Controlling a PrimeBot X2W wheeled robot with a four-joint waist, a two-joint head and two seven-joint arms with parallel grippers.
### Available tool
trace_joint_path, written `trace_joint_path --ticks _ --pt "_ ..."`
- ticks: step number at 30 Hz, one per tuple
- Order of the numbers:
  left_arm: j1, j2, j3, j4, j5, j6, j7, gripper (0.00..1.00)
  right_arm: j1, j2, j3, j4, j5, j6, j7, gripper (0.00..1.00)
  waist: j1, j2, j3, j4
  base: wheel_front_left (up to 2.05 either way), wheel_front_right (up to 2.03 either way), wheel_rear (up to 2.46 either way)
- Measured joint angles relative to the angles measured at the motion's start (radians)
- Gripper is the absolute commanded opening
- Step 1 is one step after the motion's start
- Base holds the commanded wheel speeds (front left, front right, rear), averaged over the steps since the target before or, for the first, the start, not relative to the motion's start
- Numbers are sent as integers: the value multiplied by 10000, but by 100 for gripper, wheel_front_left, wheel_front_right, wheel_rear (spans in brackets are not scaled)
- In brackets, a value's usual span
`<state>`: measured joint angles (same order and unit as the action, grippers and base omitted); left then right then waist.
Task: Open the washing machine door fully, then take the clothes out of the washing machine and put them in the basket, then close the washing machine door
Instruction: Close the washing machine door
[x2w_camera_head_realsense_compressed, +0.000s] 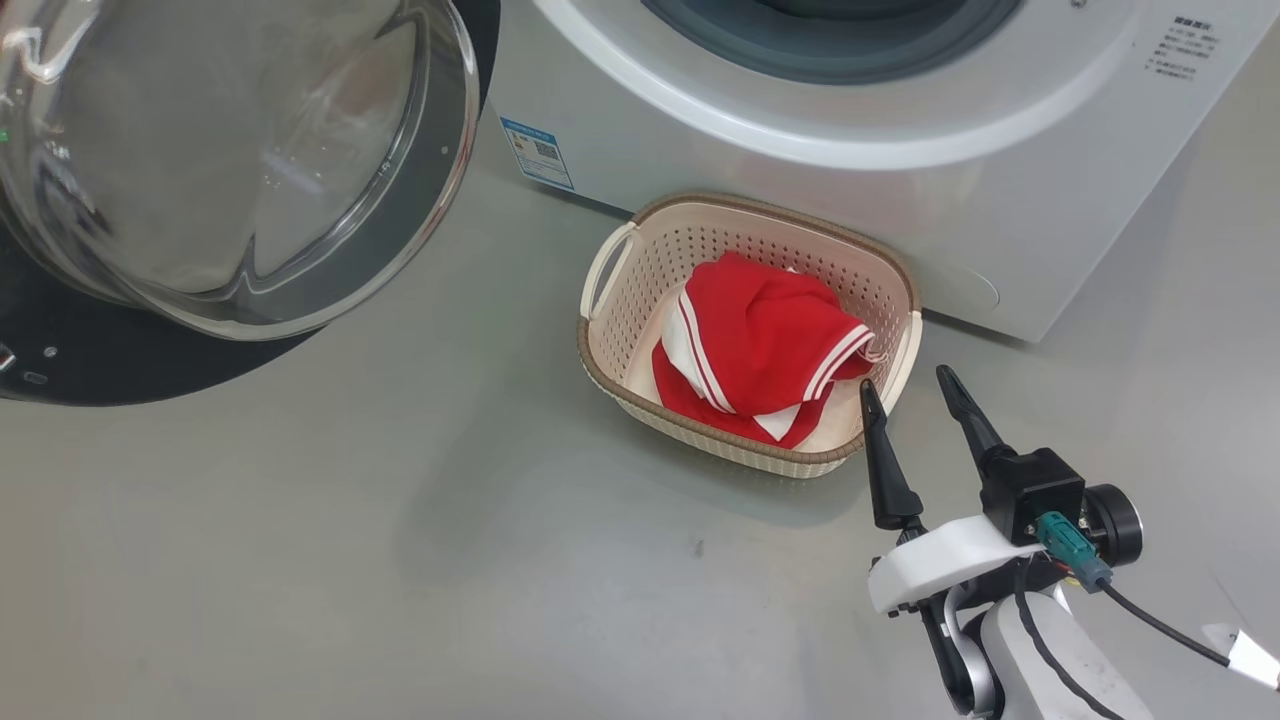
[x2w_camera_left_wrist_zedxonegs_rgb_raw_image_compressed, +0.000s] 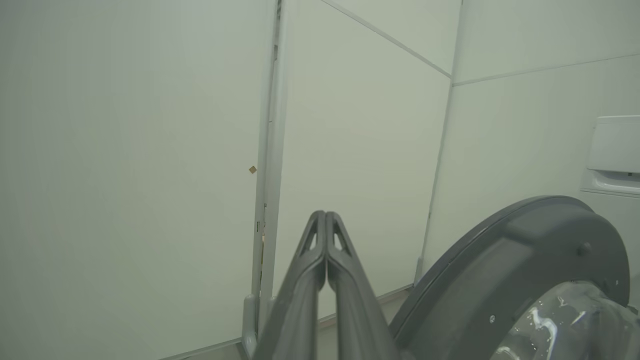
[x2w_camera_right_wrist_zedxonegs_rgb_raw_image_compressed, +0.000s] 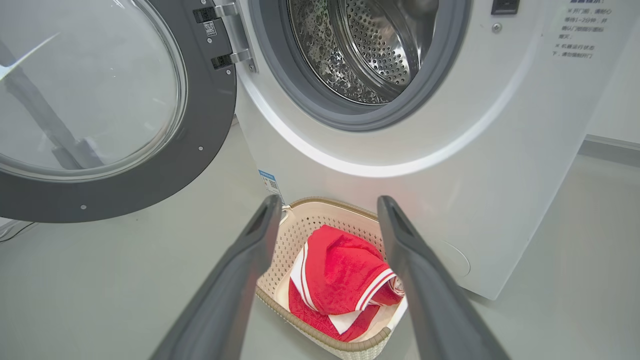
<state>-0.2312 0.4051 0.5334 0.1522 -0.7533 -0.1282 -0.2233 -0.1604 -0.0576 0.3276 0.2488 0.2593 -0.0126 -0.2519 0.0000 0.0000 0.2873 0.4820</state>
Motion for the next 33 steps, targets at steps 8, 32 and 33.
trace_joint_path --ticks 8,32,33 --pt "-1582 447 890 2259 -2560 0 1517 0 -292 -61 40 88 -173 0 0 100 0 0 503 -311 0 0 0" --pt "-5598 1778 3795 7150 -7350 2291 5753 0 -793 -58 249 307 -318 -4 0 100 0 0 982 -1107 0 0 0" --pt "-5598 1875 3814 7273 -7348 2291 5793 0 -794 -59 286 309 -318 -2 0 100 0 0 990 -1137 0 0 0"
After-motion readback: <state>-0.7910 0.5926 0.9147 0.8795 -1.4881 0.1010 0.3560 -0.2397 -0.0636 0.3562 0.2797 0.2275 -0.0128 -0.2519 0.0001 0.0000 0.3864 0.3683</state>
